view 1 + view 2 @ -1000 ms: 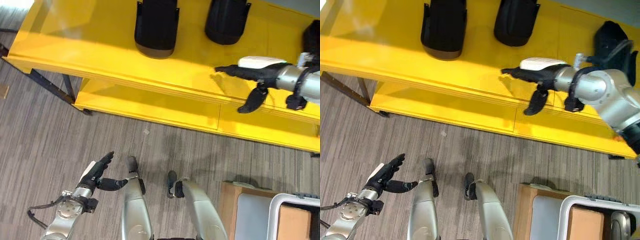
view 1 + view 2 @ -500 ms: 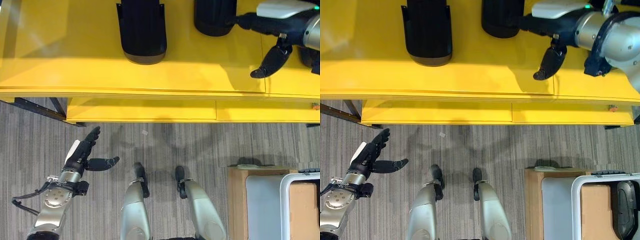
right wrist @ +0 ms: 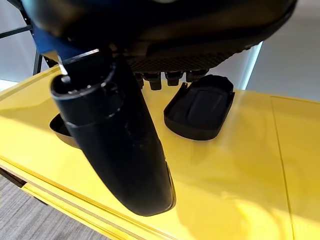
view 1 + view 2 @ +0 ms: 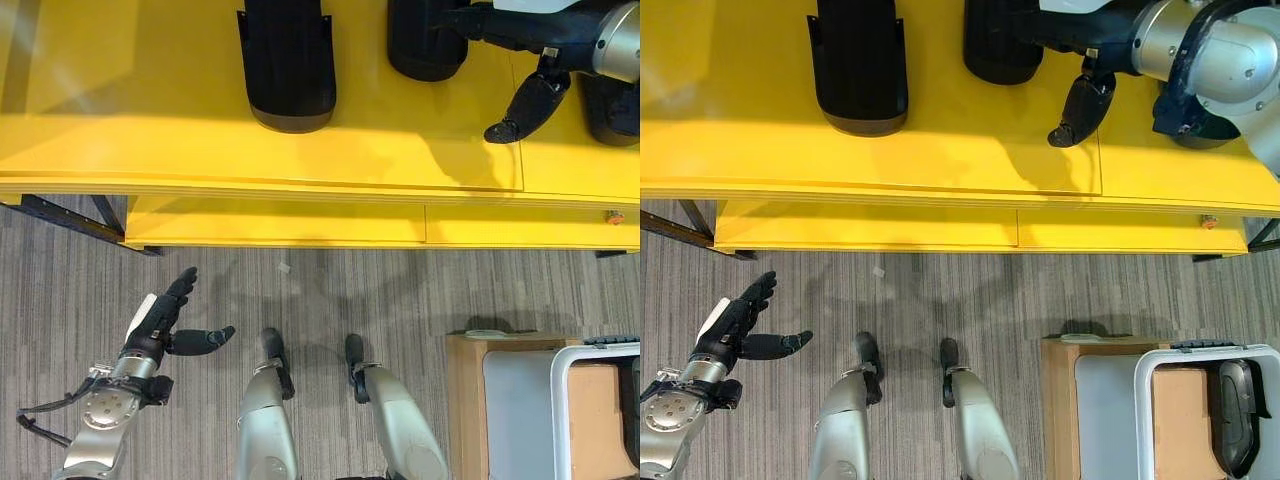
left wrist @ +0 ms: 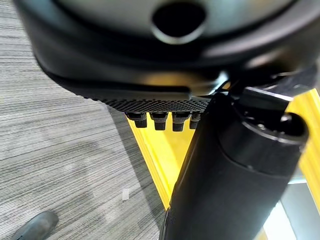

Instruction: Move parts from the plastic box to the shelf.

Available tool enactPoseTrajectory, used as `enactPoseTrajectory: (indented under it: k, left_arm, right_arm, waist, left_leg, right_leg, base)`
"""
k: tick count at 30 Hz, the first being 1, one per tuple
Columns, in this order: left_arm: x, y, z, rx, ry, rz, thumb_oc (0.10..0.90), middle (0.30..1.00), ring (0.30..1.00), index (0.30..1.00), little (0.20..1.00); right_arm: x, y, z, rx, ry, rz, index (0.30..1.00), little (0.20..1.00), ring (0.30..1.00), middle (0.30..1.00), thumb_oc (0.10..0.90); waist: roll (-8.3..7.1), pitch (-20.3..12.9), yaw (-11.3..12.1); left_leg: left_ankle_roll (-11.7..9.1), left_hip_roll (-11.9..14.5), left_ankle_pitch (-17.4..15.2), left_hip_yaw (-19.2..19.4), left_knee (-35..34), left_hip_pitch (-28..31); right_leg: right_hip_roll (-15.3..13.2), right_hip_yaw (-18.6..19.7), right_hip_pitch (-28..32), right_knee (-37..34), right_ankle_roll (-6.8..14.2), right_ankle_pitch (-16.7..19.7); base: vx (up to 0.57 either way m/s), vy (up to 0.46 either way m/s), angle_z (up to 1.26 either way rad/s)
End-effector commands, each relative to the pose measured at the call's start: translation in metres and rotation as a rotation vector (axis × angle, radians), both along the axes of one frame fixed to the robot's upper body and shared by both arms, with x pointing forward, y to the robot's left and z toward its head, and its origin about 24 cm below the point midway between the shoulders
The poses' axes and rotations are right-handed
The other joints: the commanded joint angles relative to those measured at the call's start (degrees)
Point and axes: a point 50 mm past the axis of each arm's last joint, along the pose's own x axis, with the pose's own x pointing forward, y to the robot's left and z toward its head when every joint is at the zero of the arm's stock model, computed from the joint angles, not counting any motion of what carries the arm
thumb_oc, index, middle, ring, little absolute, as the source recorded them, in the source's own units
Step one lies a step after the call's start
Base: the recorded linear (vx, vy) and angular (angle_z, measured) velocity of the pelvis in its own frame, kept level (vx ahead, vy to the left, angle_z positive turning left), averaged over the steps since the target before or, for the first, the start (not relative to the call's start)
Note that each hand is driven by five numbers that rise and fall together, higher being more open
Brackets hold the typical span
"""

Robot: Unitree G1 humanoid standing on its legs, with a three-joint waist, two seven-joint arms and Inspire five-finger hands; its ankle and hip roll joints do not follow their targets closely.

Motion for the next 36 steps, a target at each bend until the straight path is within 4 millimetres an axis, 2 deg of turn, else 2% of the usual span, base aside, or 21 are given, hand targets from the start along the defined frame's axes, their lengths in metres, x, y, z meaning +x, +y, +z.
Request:
enactPoseTrajectory:
  k: [1,9,12,18,22,30,36]
  left_arm:
    - [-0.013,0.013,0.018,0.054,-0.074,0.007,0.9,1.0,1.0,1.0,1.0]
    - [-0.01,0.008,0.015,0.064,-0.063,-0.015,0.9,1.0,1.0,1.0,1.0]
    - [-0.01,0.008,0.013,0.066,-0.061,-0.013,0.9,1.0,1.0,1.0,1.0]
    - [-0.01,0.004,0.01,0.051,-0.061,-0.014,0.9,1.0,1.0,1.0,1.0]
    - [-0.012,0.003,0.004,0.048,-0.046,-0.008,0.9,1.0,1.0,1.0,1.0]
    - [-0.012,0.003,0.003,0.05,-0.048,0.004,0.9,1.0,1.0,1.0,1.0]
    - [-0.015,0.004,0.001,0.046,-0.044,0.02,0.9,1.0,1.0,1.0,1.0]
  right_arm:
    - [-0.003,0.001,0.02,0.099,-0.102,0.03,1.0,1.0,1.0,1.0,0.9]
    - [-0.001,0.0,0.021,0.073,-0.127,0.01,1.0,1.0,1.0,1.0,0.9]
    - [-0.002,0.003,0.029,0.067,-0.155,0.009,1.0,1.0,1.0,1.0,0.9]
    - [-0.005,0.004,0.035,0.056,-0.181,0.005,1.0,1.0,1.0,1.0,0.9]
    - [-0.008,0.003,0.043,0.029,-0.208,-0.013,1.0,1.0,1.0,1.0,0.9]
    - [-0.011,-0.001,0.049,0.003,-0.233,-0.047,1.0,1.0,1.0,1.0,0.9]
    - [-0.014,-0.001,0.055,-0.008,-0.258,-0.053,1.0,1.0,1.0,1.0,0.9]
  waist:
    - [-0.44,-9.0,0.3]
    - [1.17,-7.92,0.63]
    - [1.77,-7.82,0.71]
    - [2.54,-7.81,0.68]
    - [3.19,-8.07,0.39]
    - [3.73,-8.59,0.06]
    - [3.33,-8.74,-0.03]
  left_leg:
    - [-2.45,2.29,4.62,-1.56,-4.47,-1.17]
    - [-2.62,1.15,6.0,-0.32,-7.26,-1.05]
    - [-3.22,0.43,7.52,0.72,-10.78,-0.83]
    - [-3.55,-0.38,9.32,1.62,-14.2,0.13]
    - [-3.69,-1.16,9.11,3.06,-15.85,1.2]
    - [-3.97,-1.9,9.87,4.39,-18.92,2.53]
    - [-4.11,-1.86,9.84,5.18,-19.48,3.37]
  right_leg:
    - [-5.88,0.82,3.23,-2.04,3.19,1.97]
    - [-6.6,1.47,2.42,-4.2,3.68,3.28]
    - [-6.95,1.85,1.55,-7.12,4.62,5.23]
    - [-7.8,1.87,1.88,-10.17,5.35,6.84]
    - [-8.97,2.73,2.45,-13.5,6.33,8.68]
    - [-10.06,3.21,2.81,-16.72,7.31,11.38]
    - [-10.21,3.73,3.57,-18.42,7.62,12.7]
  base:
    - [0.01,0.006,-0.06]
    - [0.0,0.001,-0.01]
    - [0.0,0.003,-0.01]
    - [0.05,-0.011,-0.05]
    - [0.07,0.0,-0.08]
    - [0.05,-0.011,-0.09]
    - [0.07,-0.032,-0.05]
